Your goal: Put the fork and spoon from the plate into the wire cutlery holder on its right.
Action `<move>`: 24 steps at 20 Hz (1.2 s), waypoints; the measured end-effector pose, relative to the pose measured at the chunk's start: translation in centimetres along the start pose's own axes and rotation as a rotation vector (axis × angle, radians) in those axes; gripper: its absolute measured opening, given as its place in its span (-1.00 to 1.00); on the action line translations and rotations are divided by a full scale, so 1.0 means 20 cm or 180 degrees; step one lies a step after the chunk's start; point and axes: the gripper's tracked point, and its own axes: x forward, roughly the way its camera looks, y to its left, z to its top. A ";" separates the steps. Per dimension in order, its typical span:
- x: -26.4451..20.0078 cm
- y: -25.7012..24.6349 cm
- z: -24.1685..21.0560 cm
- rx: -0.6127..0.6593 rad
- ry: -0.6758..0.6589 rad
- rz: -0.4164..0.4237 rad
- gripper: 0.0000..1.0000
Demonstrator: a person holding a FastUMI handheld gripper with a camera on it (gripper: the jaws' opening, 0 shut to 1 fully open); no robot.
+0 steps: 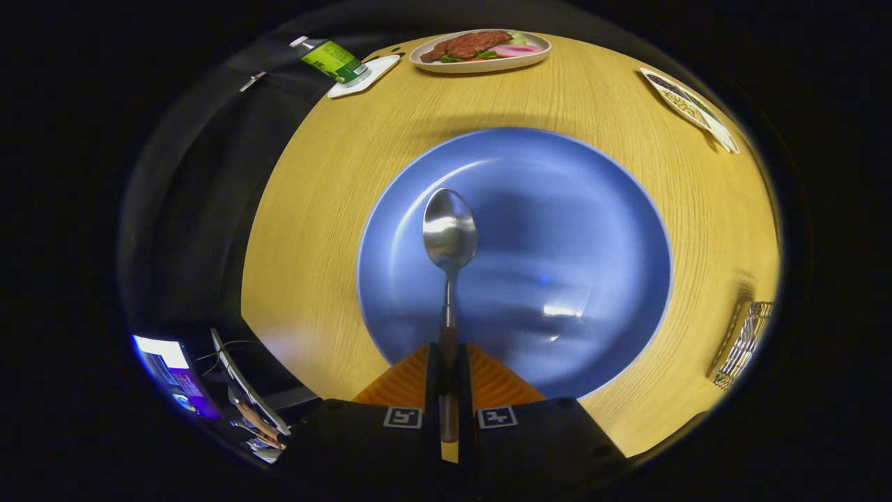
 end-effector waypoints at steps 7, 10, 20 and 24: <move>-0.07 -0.02 0.03 -0.0026 -0.0116 0.0169 -0.88; -0.22 -0.07 0.02 -0.0006 -0.0203 0.0211 -0.89; -0.88 -0.44 -0.11 -0.0197 -0.0398 -0.0047 -0.89; -1.12 -0.63 -0.26 -0.0347 -0.0196 -0.0209 -0.88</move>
